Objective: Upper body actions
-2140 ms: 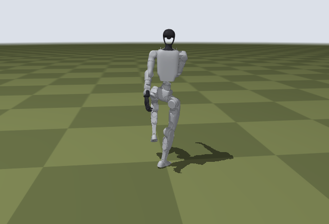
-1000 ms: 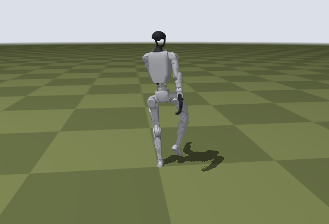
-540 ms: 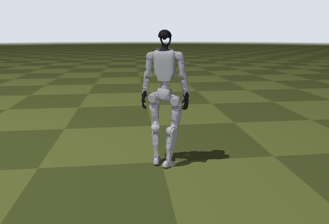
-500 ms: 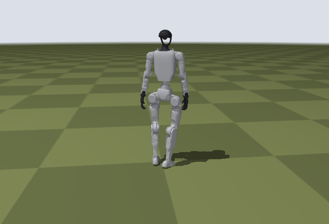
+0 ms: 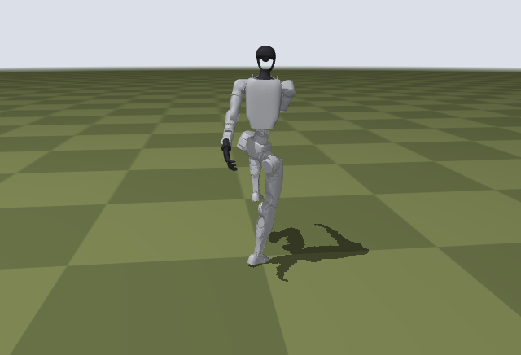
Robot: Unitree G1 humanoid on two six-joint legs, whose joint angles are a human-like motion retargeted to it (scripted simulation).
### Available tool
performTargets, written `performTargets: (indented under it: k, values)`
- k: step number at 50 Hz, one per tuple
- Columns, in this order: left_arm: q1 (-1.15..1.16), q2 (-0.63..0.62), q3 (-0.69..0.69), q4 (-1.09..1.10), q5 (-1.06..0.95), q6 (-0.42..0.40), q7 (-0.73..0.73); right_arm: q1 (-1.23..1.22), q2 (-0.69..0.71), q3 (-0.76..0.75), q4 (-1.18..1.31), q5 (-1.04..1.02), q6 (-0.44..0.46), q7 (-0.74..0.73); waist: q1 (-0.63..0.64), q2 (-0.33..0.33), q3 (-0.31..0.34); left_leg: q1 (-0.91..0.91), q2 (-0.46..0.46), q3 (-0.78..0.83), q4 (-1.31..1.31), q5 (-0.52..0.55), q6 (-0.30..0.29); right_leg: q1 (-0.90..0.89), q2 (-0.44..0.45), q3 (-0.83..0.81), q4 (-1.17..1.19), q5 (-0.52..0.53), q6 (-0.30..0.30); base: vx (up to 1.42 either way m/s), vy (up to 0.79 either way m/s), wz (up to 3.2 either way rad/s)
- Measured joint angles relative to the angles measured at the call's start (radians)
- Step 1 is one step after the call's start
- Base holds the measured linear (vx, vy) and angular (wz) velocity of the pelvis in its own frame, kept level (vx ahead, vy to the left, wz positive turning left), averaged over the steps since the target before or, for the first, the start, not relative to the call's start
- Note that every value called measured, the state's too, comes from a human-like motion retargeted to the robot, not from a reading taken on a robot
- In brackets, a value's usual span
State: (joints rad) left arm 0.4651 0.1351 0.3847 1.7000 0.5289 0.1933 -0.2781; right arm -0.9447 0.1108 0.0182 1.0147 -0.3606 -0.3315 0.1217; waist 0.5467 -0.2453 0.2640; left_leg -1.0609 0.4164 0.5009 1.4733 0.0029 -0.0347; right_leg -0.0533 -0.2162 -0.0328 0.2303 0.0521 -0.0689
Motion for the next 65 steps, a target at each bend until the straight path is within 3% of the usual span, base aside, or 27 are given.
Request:
performTargets:
  k: [4, 7, 10, 13, 18, 22, 27, 32, 36, 38, 39, 40, 42, 45, 48, 52, 58, 62, 65]
  values:
    - [-0.04, 0.014, 0.046, 0.0, -0.077, -0.024, 0.047, 0.045, 0.026, -0.006, 0.041, -0.004, -0.023, -0.039, -0.052, 0.021, -0.098, 0.1, 0.003, -0.031, 0.016, 0.011, 0.001, 0.013, 0.029, -0.039, -0.055, 0.006, 0.012, 0.05, 0.1, 0.64]
    - [-0.113, 0.037, 0.092, -0.001, -0.163, -0.041, 0.081, 0.11, 0.035, -0.033, 0.111, 0.035, -0.054, 0.051, -0.146, 0.079, -0.211, 0.173, -0.005, -0.111, -0.024, 0.019, -0.003, 0.017, 0.11, -0.122, -0.088, -0.003, 0.013, 0.11, 0.09, 1.25]
    - [-0.18, 0.057, 0.133, 0.0, -0.214, -0.072, 0.101, 0.191, 0.036, -0.041, 0.166, 0.035, -0.051, 0.084, -0.24, 0.107, -0.29, 0.333, -0.069, -0.104, -0.18, 0.01, 0.015, 0.02, 0.134, -0.194, -0.117, -0.01, 0.025, 0.12, 0.03, 1.23]
    - [-0.239, 0.077, 0.151, 0.0, -0.261, -0.087, 0.133, 0.267, 0.023, -0.021, 0.199, 0.016, -0.062, 0.062, -0.311, 0.122, -0.33, 0.514, -0.159, -0.097, -0.402, 0.002, 0.028, 0.028, 0.136, -0.244, -0.128, -0.017, 0.044, 0.14, -0.04, 0.9]
    - [-0.3, 0.088, 0.136, -0.014, -0.316, -0.107, 0.172, 0.384, 0.007, 0.018, 0.241, -0.04, -0.067, 0.044, -0.398, 0.137, -0.378, 0.797, -0.34, -0.153, -0.871, 0.02, -0.004, 0.032, 0.128, -0.279, -0.123, -0.03, 0.074, 0.2, 0.0, 0.36]
    - [-0.346, 0.088, 0.098, -0.033, -0.32, -0.118, 0.182, 0.461, -0.015, 0.034, 0.272, -0.078, -0.054, 0.047, -0.477, 0.188, -0.404, 0.962, -0.406, -0.204, -1.19, -0.007, -0.041, 0.041, 0.167, -0.315, -0.124, -0.039, 0.088, 0.19, 0.03, 0.41]
    - [-0.456, 0.08, 0.025, -0.009, -0.277, -0.116, 0.201, 0.571, -0.089, 0.0, 0.284, -0.133, -0.049, 0.027, -0.529, 0.214, -0.418, 1.023, -0.446, -0.238, -1.374, -0.107, 0.003, 0.057, 0.169, -0.348, -0.118, -0.055, 0.116, 0.27, 0.05, 0.56]
    - [-0.583, 0.048, -0.111, 0.0, -0.265, -0.096, 0.227, 0.742, -0.177, -0.092, 0.31, -0.223, 0.002, -0.006, -0.564, 0.207, -0.417, 1.02, -0.487, -0.33, -1.409, -0.114, 0.072, 0.054, 0.133, -0.418, -0.036, -0.057, 0.142, 0.39, 0.06, 0.87]
    - [-0.678, 0.025, -0.232, 0.0, -0.266, -0.165, 0.378, 0.841, -0.229, -0.223, 0.478, -0.257, 0.103, -0.045, -0.559, 0.218, -0.397, 1.012, -0.455, -0.371, -1.386, -0.115, 0.085, -0.082, 0.036, -0.451, 0.309, 0.127, 0.129, 0.34, -0.01, 0.35]
    - [-0.734, 0.007, -0.244, 0.0, -0.281, -0.228, 0.472, 0.893, -0.261, -0.267, 0.555, -0.236, 0.126, -0.046, -0.559, 0.217, -0.379, 1.015, -0.453, -0.368, -1.385, -0.115, 0.102, -0.233, -0.042, -0.413, 0.593, 0.245, 0.076, 0.26, 0.01, -0.15]
    - [-0.77, 0.003, -0.247, -0.017, -0.329, -0.252, 0.478, 0.921, -0.275, -0.279, 0.583, -0.231, 0.133, -0.048, -0.563, 0.213, -0.362, 1.021, -0.458, -0.358, -1.387, -0.112, 0.11, -0.313, -0.05, -0.364, 0.721, 0.256, 0.059, 0.15, 0.0, -0.43]
    - [-0.809, -0.001, -0.249, -0.042, -0.395, -0.272, 0.467, 0.95, -0.288, -0.287, 0.608, -0.23, 0.139, -0.051, -0.567, 0.209, -0.341, 1.027, -0.463, -0.344, -1.389, -0.108, 0.117, -0.393, -0.043, -0.304, 0.841, 0.243, 0.052, 0.01, 0.05, -0.36]
    - [-0.897, -0.033, -0.177, -0.152, -0.48, -0.301, 0.438, 0.992, -0.327, -0.302, 0.665, -0.263, 0.154, -0.067, -0.616, 0.205, -0.283, 1.039, -0.49, -0.344, -1.387, -0.103, 0.144, -0.525, -0.151, -0.326, 1.07, 0.19, -0.015, -0.08, 0.16, 0.22]
    - [-1.067, -0.078, -0.093, -0.322, -0.508, -0.347, 0.409, 1.095, -0.385, -0.311, 0.685, -0.345, 0.275, -0.066, -0.75, 0.24, -0.202, 1.061, -0.489, -0.424, -1.387, -0.086, 0.175, -0.727, -0.192, -0.325, 1.306, 0.14, -0.07, -0.11, 0.16, 1.28]
    - [-1.196, -0.055, -0.101, -0.485, -0.517, -0.351, 0.359, 1.21, -0.446, -0.335, 0.685, -0.464, 0.455, -0.028, -0.868, 0.284, -0.15, 1.079, -0.457, -0.493, -1.389, -0.074, 0.187, -0.919, -0.172, -0.348, 1.391, 0.108, -0.123, -0.01, 0.03, 1.14]
    - [-1.296, -0.023, -0.096, -0.617, -0.553, -0.334, 0.335, 1.336, -0.507, -0.395, 0.685, -0.468, 0.545, -0.059, -0.952, 0.324, -0.121, 1.064, -0.417, -0.517, -1.358, -0.074, 0.19, -1.071, -0.124, -0.393, 1.354, 0.105, -0.182, 0.03, 0.0, 0.31]
    - [-1.332, 0.001, -0.071, -0.68, -0.6, -0.335, 0.356, 1.368, -0.513, -0.507, 0.685, -0.173, 0.488, -0.144, -0.96, 0.303, -0.111, 1.076, -0.426, -0.471, -1.359, -0.088, 0.187, -0.999, -0.094, -0.386, 1.267, 0.14, -0.17, -0.02, 0.01, -0.37]
    - [-1.254, -0.011, -0.075, -0.658, -0.588, -0.353, 0.371, 1.312, -0.464, -0.535, 0.685, -0.032, 0.432, -0.116, -0.899, 0.284, -0.157, 1.082, -0.444, -0.415, -1.386, -0.09, 0.176, -0.809, -0.078, -0.353, 1.176, 0.183, -0.077, 0.05, -0.02, -0.75]
    - [-1.169, -0.037, -0.101, -0.616, -0.582, -0.369, 0.402, 1.241, -0.415, -0.523, 0.685, -0.048, 0.379, -0.033, -0.816, 0.28, -0.192, 1.083, -0.441, -0.355, -1.402, -0.097, 0.164, -0.625, -0.033, -0.328, 1.035, 0.229, -0.015, 0.03, -0.03, -1.06]
